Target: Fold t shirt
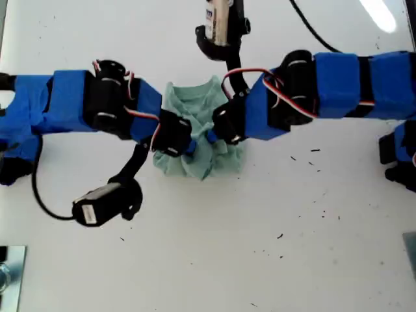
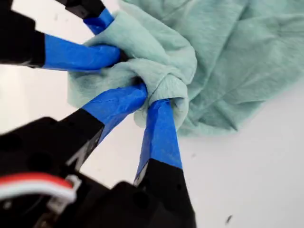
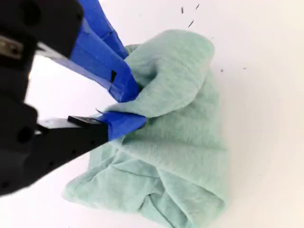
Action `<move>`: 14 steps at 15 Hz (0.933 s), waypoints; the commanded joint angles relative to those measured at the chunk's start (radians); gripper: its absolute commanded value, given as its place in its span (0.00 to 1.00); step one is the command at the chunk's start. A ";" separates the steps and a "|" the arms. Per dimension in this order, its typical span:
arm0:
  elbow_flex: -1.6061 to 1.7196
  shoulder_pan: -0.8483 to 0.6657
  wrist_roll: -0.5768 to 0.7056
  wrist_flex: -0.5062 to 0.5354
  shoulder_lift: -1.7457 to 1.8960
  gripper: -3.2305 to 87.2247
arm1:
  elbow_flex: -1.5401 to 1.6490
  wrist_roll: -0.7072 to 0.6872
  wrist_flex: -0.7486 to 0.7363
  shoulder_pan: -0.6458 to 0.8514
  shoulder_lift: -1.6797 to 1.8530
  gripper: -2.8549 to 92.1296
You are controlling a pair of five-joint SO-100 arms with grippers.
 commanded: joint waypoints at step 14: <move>1.566 -0.333 -0.107 -0.356 1.592 0.27 | 1.235 -0.169 -0.130 0.614 1.342 0.36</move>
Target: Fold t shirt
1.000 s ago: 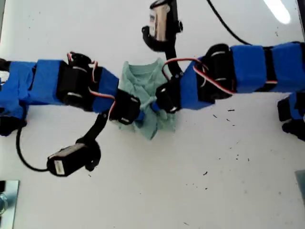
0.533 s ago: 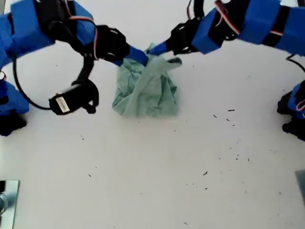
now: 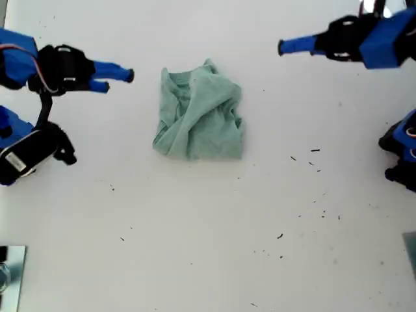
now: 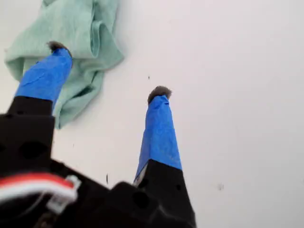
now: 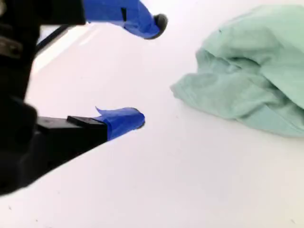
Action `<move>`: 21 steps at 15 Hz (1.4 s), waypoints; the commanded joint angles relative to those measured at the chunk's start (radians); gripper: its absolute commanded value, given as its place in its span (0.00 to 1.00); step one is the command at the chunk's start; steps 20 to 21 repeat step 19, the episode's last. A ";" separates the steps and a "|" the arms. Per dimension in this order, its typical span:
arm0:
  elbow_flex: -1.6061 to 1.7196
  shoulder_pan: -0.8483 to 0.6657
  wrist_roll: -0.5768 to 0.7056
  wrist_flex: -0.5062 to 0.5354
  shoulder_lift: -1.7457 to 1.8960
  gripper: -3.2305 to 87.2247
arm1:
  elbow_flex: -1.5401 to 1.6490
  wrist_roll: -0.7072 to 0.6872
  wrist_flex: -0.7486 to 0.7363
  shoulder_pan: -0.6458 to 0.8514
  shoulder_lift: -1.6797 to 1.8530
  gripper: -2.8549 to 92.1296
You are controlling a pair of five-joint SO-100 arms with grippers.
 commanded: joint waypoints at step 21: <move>0.704 0.365 -0.233 -0.002 0.899 0.21 | 0.810 0.055 0.249 -0.267 0.828 0.21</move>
